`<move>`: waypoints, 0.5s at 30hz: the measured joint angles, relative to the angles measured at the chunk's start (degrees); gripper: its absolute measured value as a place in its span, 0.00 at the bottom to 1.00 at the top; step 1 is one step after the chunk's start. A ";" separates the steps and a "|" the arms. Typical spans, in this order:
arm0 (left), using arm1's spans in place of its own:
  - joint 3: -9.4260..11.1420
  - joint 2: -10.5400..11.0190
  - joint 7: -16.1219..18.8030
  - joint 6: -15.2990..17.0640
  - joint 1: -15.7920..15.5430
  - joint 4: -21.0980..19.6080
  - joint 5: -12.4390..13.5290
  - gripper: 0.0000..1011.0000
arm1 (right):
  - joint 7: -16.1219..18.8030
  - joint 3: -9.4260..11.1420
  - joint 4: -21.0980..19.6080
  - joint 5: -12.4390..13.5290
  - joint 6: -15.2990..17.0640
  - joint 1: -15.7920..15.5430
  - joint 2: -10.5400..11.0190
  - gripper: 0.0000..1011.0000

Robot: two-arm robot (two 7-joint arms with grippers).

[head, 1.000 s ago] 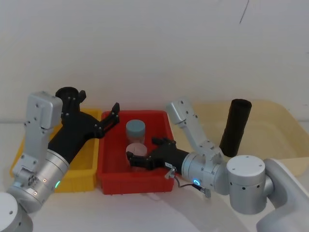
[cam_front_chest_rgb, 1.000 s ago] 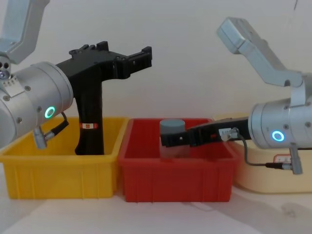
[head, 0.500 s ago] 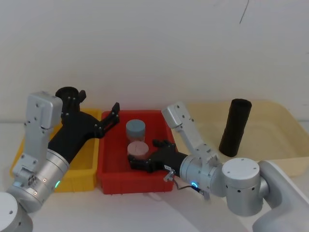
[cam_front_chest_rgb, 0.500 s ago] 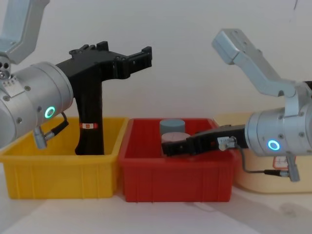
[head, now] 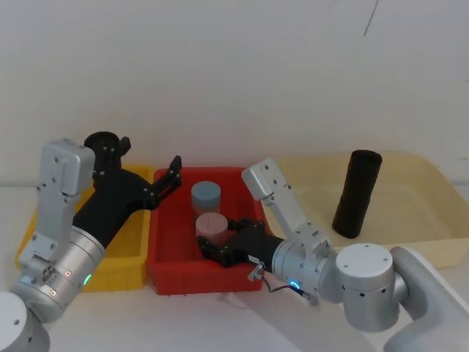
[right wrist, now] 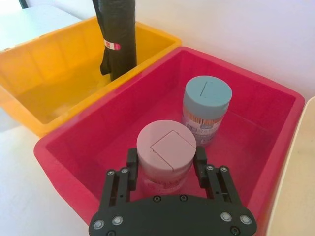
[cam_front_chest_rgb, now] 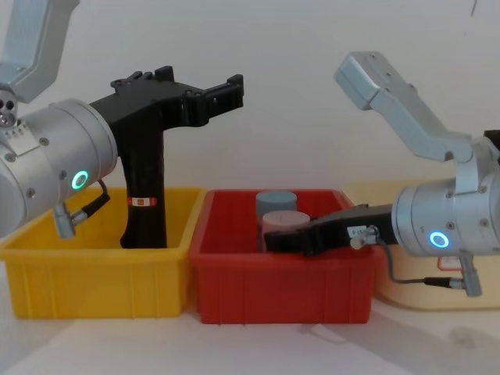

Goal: Pick up the garbage bag with the one hand and transfer it to the other hand.

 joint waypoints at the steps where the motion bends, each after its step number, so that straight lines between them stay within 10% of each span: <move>1: 0.00 0.00 0.00 0.00 0.00 0.00 0.00 0.99 | 0.01 0.00 -0.07 0.00 0.00 -0.04 0.04 0.65; 15: 0.00 0.00 0.00 0.00 0.00 0.00 0.00 0.99 | -0.85 2.58 -3.04 2.15 -0.12 -1.41 0.28 0.65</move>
